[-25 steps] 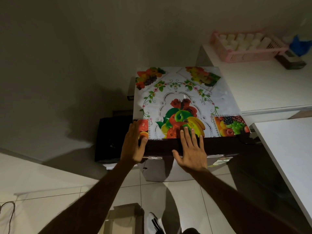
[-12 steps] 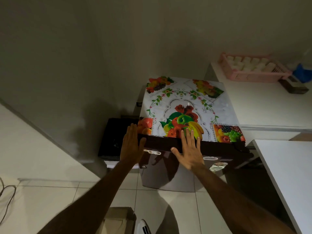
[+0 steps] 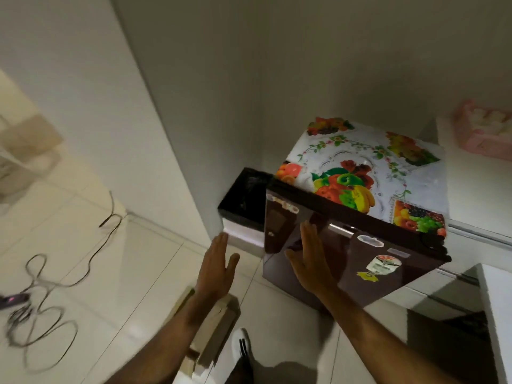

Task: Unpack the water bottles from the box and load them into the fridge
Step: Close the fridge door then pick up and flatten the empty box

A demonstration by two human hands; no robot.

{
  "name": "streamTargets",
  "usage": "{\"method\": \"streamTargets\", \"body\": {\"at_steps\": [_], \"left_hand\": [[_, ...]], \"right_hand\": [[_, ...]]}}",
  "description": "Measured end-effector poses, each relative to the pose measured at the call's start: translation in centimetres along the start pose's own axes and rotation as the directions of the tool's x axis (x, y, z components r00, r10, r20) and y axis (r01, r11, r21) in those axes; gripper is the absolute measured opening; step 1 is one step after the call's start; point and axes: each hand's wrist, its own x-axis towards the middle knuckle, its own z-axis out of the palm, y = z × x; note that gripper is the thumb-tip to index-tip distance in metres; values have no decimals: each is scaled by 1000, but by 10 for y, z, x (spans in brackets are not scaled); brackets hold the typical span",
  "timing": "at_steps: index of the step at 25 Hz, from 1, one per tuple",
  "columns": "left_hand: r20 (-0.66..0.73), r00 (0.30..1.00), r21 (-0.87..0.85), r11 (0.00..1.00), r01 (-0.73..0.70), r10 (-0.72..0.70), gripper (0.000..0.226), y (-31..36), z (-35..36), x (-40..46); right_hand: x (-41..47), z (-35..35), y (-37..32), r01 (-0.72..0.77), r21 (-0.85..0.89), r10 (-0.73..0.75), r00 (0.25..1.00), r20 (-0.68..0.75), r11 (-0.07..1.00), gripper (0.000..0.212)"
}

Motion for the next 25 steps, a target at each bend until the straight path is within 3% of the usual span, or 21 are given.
{"method": "streamTargets", "body": {"at_steps": [4,7,13,16,22,25], "left_hand": [[-44,993,-31,994,108,-109,67,-27,-25,-75],[-56,985,-62,985,159,-162,64,-53,-46,-111],[-7,973,-109,968,227,-229,46,-114,-84,-142],[37,966,-74,963,259,-257,45,-168,-87,-138],[134,903,22,912,409,-409,49,-294,-40,-102],[144,833,-6,841,541,-535,48,-373,21,-80]], "right_hand": [[-36,34,-39,100,26,-102,987,121,995,90],[-55,77,-50,17,102,-47,955,292,995,85],[-85,158,-61,10,-86,29,894,447,996,65],[-82,204,-65,-63,-151,131,855,502,987,58],[-48,314,-31,-224,-151,270,774,572,963,49],[-26,401,21,-242,-238,339,710,617,940,48]]}}
